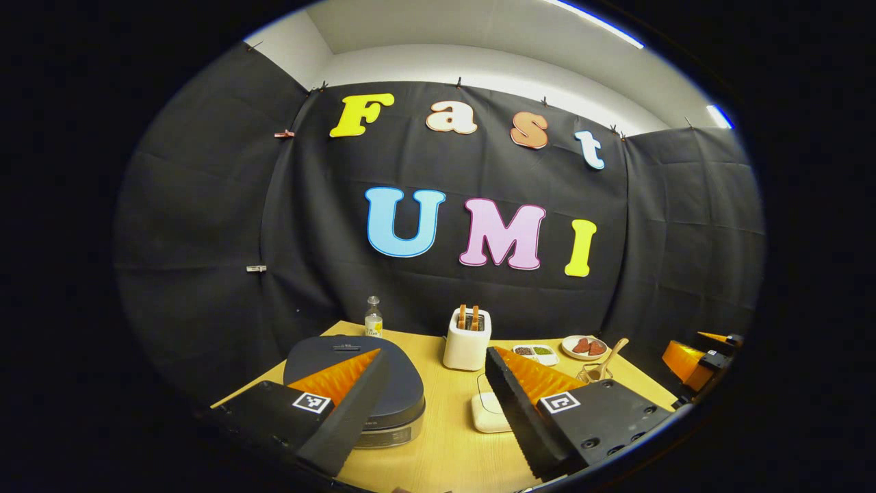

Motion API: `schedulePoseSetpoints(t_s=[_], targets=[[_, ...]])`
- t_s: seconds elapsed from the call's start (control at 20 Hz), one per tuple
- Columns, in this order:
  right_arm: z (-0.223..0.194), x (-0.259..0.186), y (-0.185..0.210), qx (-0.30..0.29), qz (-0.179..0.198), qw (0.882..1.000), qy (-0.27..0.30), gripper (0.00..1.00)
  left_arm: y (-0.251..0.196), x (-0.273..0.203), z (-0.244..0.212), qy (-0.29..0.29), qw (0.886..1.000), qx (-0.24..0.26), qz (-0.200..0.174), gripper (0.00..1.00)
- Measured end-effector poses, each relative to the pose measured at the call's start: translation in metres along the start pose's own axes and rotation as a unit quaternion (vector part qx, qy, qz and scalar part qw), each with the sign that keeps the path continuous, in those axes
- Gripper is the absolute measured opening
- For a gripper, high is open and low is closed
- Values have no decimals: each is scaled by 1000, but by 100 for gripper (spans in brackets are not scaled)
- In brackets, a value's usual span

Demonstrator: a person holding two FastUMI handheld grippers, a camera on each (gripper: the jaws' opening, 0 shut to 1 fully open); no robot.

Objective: Close the left gripper, press the button to open the rice cooker; take a wooden spoon from the chopstick holder with the right hand, scoop a spoonful of rice and pour it into the rice cooker, then put the wooden spoon back into the chopstick holder.

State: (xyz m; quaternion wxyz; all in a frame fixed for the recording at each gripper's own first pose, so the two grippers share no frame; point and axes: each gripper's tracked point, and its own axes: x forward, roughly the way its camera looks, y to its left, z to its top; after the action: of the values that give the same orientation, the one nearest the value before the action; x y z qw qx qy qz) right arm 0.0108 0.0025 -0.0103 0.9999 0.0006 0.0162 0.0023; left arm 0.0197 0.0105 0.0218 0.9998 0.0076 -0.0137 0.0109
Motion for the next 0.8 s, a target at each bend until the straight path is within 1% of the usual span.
schedulePoseSetpoints(t_s=[0.1, 0.25, 0.35, 0.4, 0.45, 0.5, 0.55, 0.6, 0.65, 0.7, 0.75, 0.8], targets=[[-1, 1, 0, 0, -1, 1000, 2, 98, 11, 8, -2, 11, 1000, 11, 0, 95], [-4, 3, -2, 3, -5, 1000, 7, 98, 32, 21, -4, 38, 999, 4, -1, 95], [-5, 3, -3, 4, -8, 1000, 11, 98, 50, 30, -9, 60, 998, -1, 2, 90], [-5, 4, -4, 5, -9, 1000, 12, 98, 58, 35, -12, 68, 998, -2, 5, 84], [-7, 3, -5, 6, -11, 1000, 13, 98, 67, 40, -14, 77, 997, -2, 9, 81], [-7, 4, -6, 7, -13, 1000, 14, 98, 74, 44, -19, 88, 996, -2, 9, 71], [-8, 2, -8, 7, -15, 1000, 16, 98, 81, 46, -21, 97, 995, -3, 11, 70], [-8, 2, -10, 8, -18, 1000, 17, 98, 86, 48, -25, 106, 994, -5, 9, 55], [-8, 1, -12, 9, -21, 1000, 18, 98, 89, 51, -28, 117, 993, -7, 6, 52], [-8, 1, -14, 10, -25, 999, 19, 98, 91, 54, -36, 129, 992, -10, 1, 45], [-10, 1, -16, 12, -28, 999, 22, 98, 93, 55, -40, 142, 990, -16, -2, 42], [-12, -1, -17, 13, -29, 999, 24, 98, 98, 58, -46, 148, 989, -19, -1, 31]])
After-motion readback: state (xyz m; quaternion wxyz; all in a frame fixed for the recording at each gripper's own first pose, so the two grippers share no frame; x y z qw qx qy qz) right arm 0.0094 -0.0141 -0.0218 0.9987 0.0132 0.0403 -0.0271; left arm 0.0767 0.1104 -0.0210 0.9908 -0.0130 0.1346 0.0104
